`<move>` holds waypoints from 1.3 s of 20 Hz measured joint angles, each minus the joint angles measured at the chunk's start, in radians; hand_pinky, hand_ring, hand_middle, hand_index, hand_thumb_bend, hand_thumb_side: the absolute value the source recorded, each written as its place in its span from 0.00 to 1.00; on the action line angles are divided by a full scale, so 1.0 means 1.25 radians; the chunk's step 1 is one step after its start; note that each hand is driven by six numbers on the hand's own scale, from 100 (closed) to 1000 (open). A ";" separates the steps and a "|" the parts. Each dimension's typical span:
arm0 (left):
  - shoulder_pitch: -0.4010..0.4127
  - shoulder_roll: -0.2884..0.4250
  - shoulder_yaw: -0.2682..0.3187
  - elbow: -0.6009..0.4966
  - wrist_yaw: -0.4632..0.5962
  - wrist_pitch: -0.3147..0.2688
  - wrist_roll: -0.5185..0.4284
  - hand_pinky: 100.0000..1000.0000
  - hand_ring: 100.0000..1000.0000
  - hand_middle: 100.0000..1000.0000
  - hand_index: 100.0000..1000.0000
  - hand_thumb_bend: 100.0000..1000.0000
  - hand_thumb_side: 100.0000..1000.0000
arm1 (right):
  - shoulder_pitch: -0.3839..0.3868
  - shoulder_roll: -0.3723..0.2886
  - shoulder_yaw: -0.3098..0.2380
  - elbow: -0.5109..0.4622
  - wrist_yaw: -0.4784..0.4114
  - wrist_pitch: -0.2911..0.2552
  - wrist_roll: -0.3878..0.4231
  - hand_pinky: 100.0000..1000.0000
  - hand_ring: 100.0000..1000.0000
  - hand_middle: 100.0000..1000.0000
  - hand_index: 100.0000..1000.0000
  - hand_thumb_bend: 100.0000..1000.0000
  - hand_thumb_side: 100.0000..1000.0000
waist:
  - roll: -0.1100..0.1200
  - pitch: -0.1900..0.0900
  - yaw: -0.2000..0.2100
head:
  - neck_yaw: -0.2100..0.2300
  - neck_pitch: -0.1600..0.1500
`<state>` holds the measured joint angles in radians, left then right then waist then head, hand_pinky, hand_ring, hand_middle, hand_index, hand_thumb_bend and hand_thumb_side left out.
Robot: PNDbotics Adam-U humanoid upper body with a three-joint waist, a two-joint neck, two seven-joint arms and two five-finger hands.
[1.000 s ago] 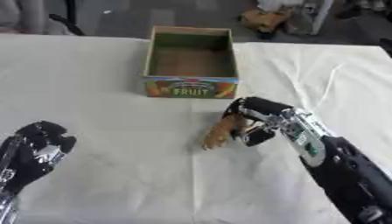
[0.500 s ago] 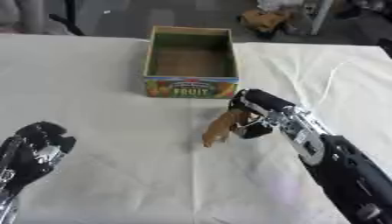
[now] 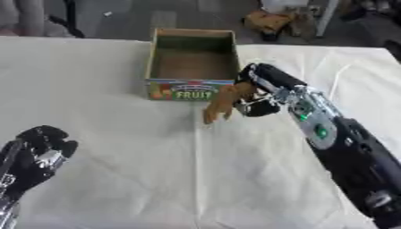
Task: Pick up objects on the table and place them in the box.
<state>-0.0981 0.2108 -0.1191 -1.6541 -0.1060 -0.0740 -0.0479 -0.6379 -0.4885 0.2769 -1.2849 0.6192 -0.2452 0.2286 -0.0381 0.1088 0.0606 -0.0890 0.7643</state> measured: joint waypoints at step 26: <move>-0.025 -0.020 -0.045 0.000 0.015 0.000 -0.043 0.52 0.48 0.51 0.53 0.52 0.33 | -0.280 0.130 -0.221 0.551 0.166 0.172 -0.166 0.61 0.54 0.43 0.61 0.00 0.11 | 0.041 0.007 0.148 | -0.094 0.000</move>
<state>-0.1289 0.1854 -0.1750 -1.6539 -0.0868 -0.0738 -0.1018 -0.9875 -0.3258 0.0009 -0.5966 0.8269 -0.0305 0.0208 0.0126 0.1177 0.2462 -0.2065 0.7643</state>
